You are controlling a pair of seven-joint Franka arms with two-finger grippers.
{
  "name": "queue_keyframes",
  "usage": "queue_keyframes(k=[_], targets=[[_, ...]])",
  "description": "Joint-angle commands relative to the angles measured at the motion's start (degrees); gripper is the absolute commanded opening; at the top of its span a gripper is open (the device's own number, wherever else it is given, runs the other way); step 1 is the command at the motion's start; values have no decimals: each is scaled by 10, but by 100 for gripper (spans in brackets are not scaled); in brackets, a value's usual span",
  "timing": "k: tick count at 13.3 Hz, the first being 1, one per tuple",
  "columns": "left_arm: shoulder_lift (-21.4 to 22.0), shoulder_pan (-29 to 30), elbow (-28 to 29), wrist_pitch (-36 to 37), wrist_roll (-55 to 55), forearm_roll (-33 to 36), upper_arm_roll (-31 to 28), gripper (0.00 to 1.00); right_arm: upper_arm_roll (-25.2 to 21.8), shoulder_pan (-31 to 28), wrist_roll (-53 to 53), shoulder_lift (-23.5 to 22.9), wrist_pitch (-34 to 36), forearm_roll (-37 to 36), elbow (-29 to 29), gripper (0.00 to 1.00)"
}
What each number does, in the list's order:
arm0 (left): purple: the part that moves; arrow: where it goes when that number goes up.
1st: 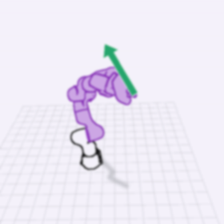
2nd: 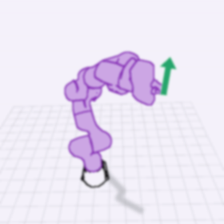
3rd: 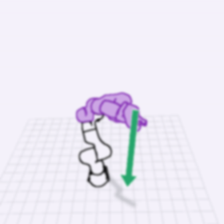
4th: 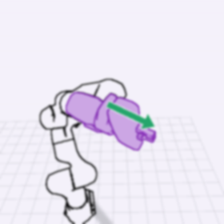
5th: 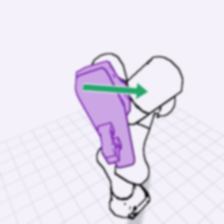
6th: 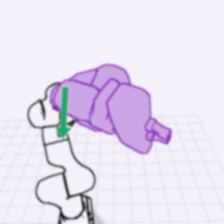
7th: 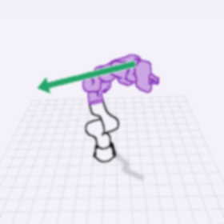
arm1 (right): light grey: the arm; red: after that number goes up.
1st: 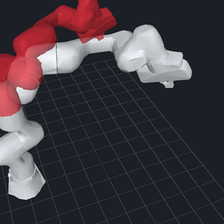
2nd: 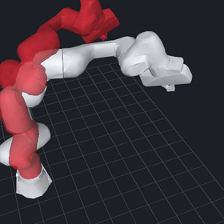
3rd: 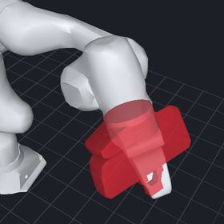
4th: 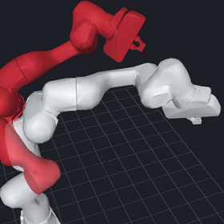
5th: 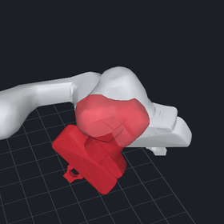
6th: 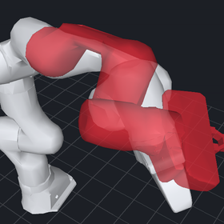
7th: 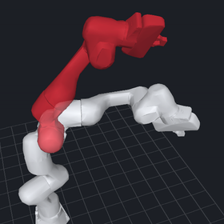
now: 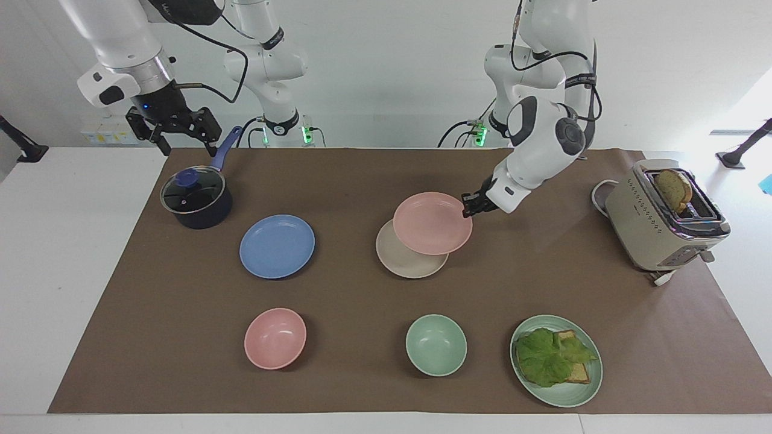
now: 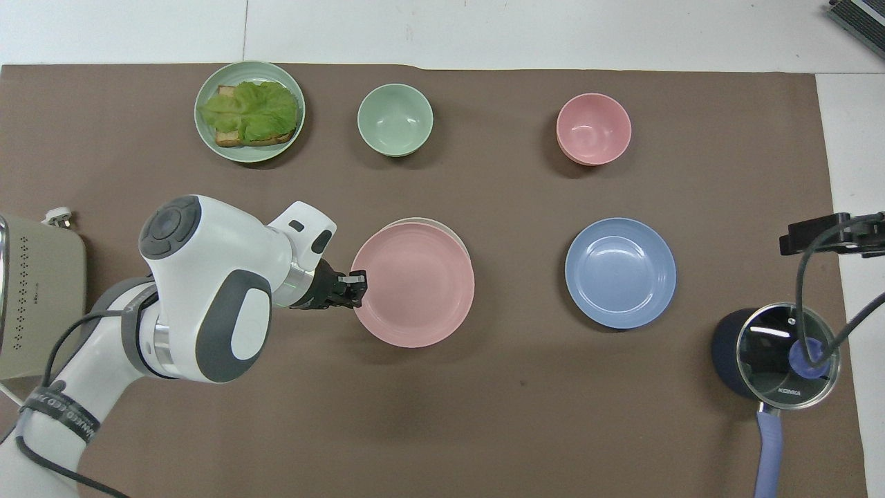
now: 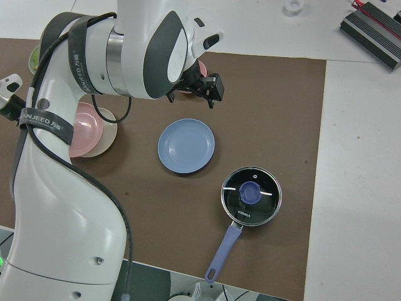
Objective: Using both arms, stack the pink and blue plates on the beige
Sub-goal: 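Slide the pink plate with the left gripper onto the beige plate, then open the left gripper and withdraw it while the right gripper reaches the blue plate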
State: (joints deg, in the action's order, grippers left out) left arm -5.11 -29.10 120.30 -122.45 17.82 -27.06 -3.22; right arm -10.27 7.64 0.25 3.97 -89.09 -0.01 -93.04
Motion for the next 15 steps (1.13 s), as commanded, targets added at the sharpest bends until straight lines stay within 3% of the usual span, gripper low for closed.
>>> queue_keyframes(k=[1, 5, 6, 7, 12, 15], targets=[[-25, -20, 13, -52, 5, -15, -11, 0, 6, -8, -10, 7, -4, -1, -5, 100], [-47, -27, 13, -83, 5, -16, -11, 0, 5, -8, -10, 7, -3, -1, -5, 100], [-47, -27, 12, -84, 3, -15, -11, 38, 5, -9, -9, 7, -4, -1, -4, 100], [-47, -27, 12, -84, 0, -15, -11, 99, 5, -9, -9, 7, -4, -1, -4, 100], [-47, -23, -4, -75, 3, -14, -13, 100, 5, -10, -23, 13, -42, -2, -27, 100], [-37, 11, -42, -15, 2, 24, -21, 100, 4, -14, -26, 15, -46, -1, -49, 100]])
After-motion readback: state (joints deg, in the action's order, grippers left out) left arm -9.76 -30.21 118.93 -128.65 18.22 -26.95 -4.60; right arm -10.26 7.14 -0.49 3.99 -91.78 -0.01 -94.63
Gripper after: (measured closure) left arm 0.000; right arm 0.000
